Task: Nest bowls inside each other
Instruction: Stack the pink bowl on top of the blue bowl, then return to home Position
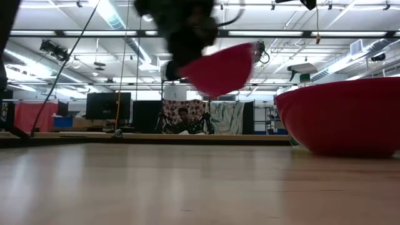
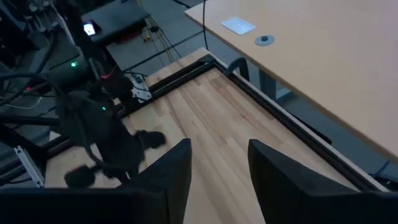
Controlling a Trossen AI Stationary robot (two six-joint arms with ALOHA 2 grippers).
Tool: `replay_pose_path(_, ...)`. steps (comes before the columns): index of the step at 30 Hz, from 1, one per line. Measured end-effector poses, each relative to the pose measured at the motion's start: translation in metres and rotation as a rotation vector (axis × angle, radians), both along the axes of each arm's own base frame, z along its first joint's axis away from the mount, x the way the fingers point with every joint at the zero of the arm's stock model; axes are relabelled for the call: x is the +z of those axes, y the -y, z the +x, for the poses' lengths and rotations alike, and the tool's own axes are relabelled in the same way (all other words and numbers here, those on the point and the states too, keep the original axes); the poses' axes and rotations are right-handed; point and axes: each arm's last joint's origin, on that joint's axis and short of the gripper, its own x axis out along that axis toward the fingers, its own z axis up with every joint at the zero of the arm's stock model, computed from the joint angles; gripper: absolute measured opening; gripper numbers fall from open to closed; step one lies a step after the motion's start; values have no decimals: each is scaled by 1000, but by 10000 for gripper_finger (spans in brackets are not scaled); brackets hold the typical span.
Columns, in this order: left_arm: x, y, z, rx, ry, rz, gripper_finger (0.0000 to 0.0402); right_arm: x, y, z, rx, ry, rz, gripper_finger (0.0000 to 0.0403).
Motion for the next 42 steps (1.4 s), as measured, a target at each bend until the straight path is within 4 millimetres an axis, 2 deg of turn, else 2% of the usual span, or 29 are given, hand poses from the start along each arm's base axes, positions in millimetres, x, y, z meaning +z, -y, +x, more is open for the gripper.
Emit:
replay_pose_path(3, 12, -11, 43, -54, 42, 46, 11, 1, -1, -3, -1, 1, -1, 159)
replay_pose_path(7, 30, -19, 97, -93, 164, 1, 11, 1, -3, -7, -13, 0, -6, 158)
replay_pose_path(11, 51, -22, 133, -83, 312, -3, 17, 3, -3, -10, -36, 11, -6, 158)
replay_pose_path(14, 41, -31, 157, -29, 361, -7, 18, 3, -4, -11, -40, 17, -4, 158)
replay_pose_path(18, 9, -48, 181, 37, 401, 17, 20, 5, -4, -10, -48, 35, 2, 158)
replay_pose_path(21, -10, -52, 186, 115, 379, 45, 30, 7, -3, -10, -64, 54, -6, 158)
replay_pose_path(24, -18, -52, 185, 148, 330, 80, 64, 8, -4, -9, -62, 70, -15, 158)
replay_pose_path(30, -13, -55, 183, 101, 344, 147, 176, 8, -4, -8, -60, 67, -15, 158)
replay_pose_path(33, -7, -57, 178, 69, 322, 122, 216, 8, -4, -9, -62, 67, -14, 158)
replay_pose_path(37, 13, -49, 168, -13, 315, 215, 221, 8, -5, -11, -61, 63, -16, 158)
replay_pose_path(42, 51, -17, 157, -136, 391, 372, 179, 11, -10, -24, -76, 102, -64, 158)
